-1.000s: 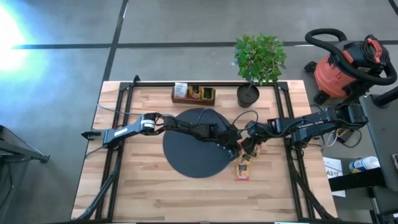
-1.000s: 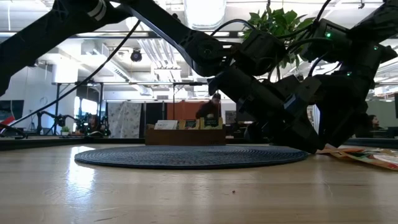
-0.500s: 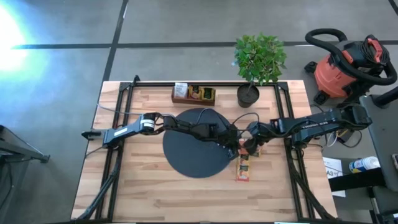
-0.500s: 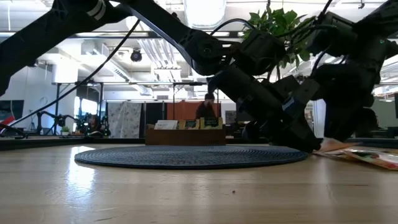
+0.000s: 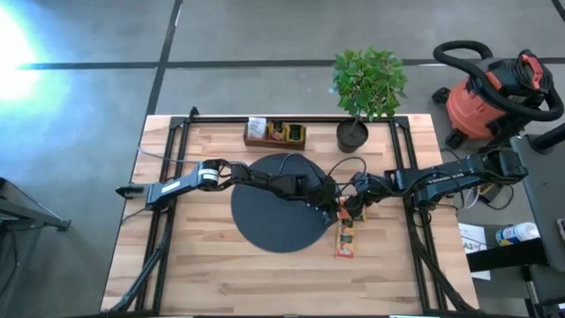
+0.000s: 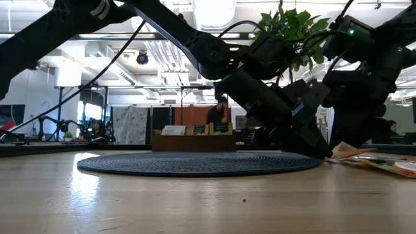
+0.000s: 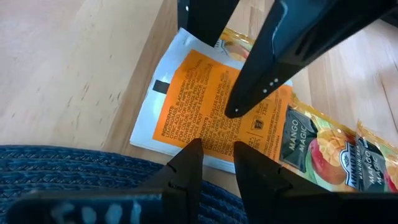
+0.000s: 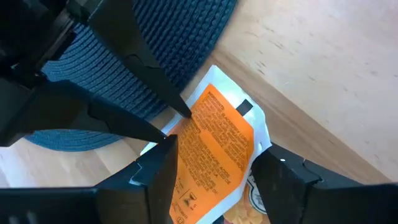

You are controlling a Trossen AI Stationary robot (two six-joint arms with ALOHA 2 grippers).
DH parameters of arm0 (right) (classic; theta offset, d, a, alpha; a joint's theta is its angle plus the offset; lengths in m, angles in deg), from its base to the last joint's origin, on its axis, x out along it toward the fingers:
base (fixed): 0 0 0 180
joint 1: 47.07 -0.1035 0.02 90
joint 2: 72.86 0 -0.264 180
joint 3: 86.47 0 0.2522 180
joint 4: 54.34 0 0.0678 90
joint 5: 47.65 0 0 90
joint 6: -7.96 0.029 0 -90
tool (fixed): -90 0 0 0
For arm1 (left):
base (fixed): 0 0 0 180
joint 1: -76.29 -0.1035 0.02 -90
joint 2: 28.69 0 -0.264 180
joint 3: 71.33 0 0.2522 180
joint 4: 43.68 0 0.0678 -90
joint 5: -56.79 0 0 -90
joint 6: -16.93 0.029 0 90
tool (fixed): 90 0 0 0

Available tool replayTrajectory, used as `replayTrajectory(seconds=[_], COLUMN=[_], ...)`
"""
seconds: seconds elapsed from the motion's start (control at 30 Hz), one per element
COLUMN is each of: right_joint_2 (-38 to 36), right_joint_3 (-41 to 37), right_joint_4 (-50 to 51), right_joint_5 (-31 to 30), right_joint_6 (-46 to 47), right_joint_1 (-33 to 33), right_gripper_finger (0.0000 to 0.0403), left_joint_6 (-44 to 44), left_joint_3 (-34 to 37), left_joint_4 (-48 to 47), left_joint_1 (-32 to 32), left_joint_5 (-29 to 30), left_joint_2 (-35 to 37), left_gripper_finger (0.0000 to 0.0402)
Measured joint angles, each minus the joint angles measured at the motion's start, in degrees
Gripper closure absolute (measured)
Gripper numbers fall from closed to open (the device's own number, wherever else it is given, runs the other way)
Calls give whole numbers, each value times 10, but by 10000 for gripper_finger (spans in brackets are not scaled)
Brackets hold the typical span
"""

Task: Pick & Place Tea
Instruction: Put the white tea bag into the left section of the brown wooden organizer

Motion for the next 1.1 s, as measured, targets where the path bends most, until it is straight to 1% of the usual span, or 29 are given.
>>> replayTrajectory(seconds=[0.13,0.27,0.37,0.57,0.63,0.8,0.93,1.0,1.1], right_joint_2=[0,0,0,0,0,-6,-26,-38,-56], right_joint_3=[4,0,-1,-1,-1,12,38,56,88], right_joint_4=[5,8,10,9,9,12,62,89,130], right_joint_5=[-1,0,-1,-11,-14,-16,-39,-55,-77], right_joint_6=[0,2,2,-1,-5,-32,-73,-99,-153], right_joint_1=[0,0,0,0,0,0,0,0,-6], right_gripper_finger=[216,242,278,369,387,392,392,393,394], left_joint_6=[-3,-6,-6,-7,-7,-7,-6,2,22], left_joint_3=[13,20,16,6,2,4,5,5,25], left_joint_4=[9,22,30,36,34,7,-60,-98,-137], left_joint_1=[0,1,1,1,1,1,0,0,0], left_joint_5=[0,0,0,3,3,4,9,35,82], left_joint_2=[0,1,2,4,5,28,77,104,153], left_gripper_finger=[305,305,305,305,305,305,305,305,305])
